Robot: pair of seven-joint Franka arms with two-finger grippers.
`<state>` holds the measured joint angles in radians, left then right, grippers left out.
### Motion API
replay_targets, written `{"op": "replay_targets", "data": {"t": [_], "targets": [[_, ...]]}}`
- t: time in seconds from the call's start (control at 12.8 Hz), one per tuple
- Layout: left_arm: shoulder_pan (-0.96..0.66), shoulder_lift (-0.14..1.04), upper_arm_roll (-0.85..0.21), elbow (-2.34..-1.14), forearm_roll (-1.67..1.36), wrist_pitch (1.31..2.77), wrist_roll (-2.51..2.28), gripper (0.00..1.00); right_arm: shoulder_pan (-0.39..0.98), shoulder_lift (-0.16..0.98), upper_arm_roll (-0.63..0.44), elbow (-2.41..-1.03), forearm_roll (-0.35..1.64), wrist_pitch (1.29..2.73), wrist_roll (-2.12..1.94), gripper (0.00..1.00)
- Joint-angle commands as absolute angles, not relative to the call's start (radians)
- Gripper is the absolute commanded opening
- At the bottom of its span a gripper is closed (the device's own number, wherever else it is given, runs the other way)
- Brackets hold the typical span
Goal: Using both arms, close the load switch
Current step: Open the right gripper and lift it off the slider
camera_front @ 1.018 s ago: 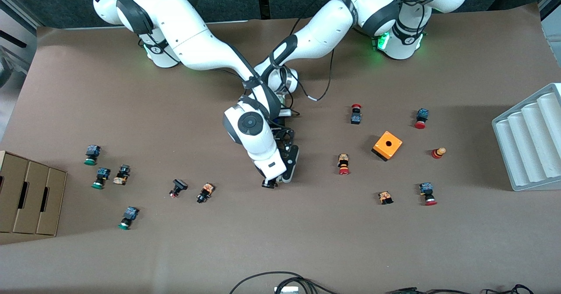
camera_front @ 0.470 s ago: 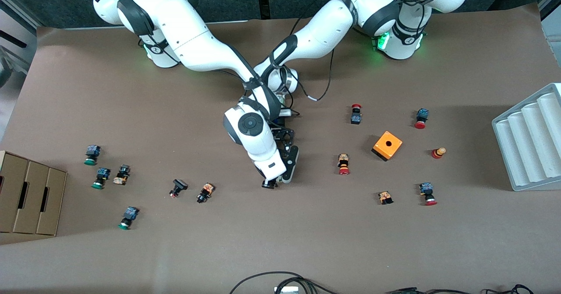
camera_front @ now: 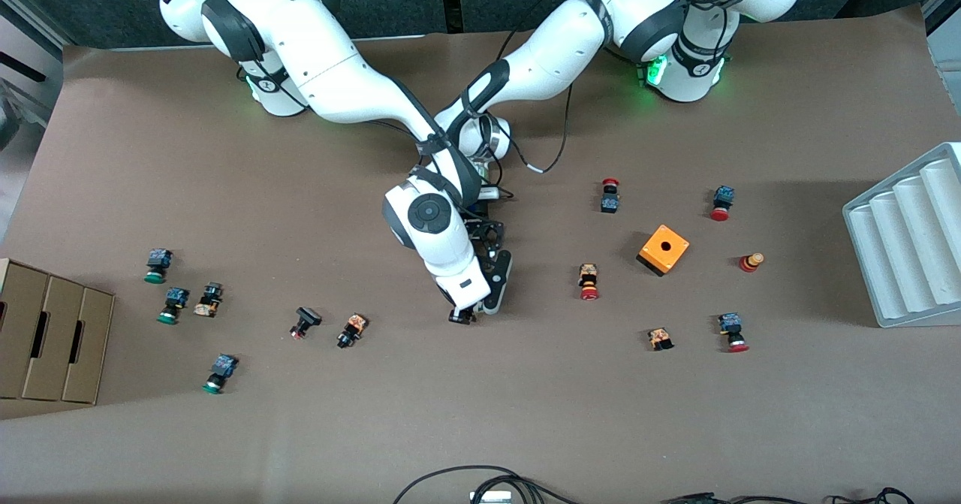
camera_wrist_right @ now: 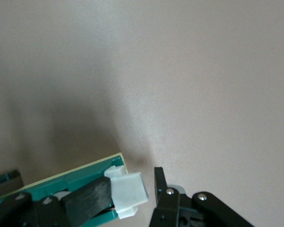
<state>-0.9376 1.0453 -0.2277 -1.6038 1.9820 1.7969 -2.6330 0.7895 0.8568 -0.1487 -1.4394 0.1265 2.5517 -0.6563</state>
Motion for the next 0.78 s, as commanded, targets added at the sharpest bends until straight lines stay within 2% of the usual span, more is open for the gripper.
{"op": "replay_targets", "data": {"t": [0.0,0.08,0.16,0.24,0.71], "targets": [[-0.956,1.077,-0.218,-1.606,1.993,1.786,-2.657,0.64,0.776,0.835,-0.147,-1.426,0.117,2.568,-0.660,0.53],[-0.956,1.077,-0.218,-1.606,1.993,1.786,-2.657,0.64,0.776,0.813,-0.146,-1.434,0.118,2.554,-0.661,0.60],[-0.956,1.077,-0.218,-1.606,1.993,1.786,-2.657,0.64,0.776,0.789,-0.146,-1.434,0.118,2.513,-0.660,0.83],[-0.956,1.077,-0.218,-1.606,1.993,1.786,-2.655,0.64,0.775,0.766,-0.146,-1.436,0.118,2.484,-0.664,1.00],[-0.954,1.077,-0.218,-1.608,1.993,1.786,-2.649,0.64,0.762,0.637,-0.147,-1.437,0.118,2.283,-0.657,1.00]]}}
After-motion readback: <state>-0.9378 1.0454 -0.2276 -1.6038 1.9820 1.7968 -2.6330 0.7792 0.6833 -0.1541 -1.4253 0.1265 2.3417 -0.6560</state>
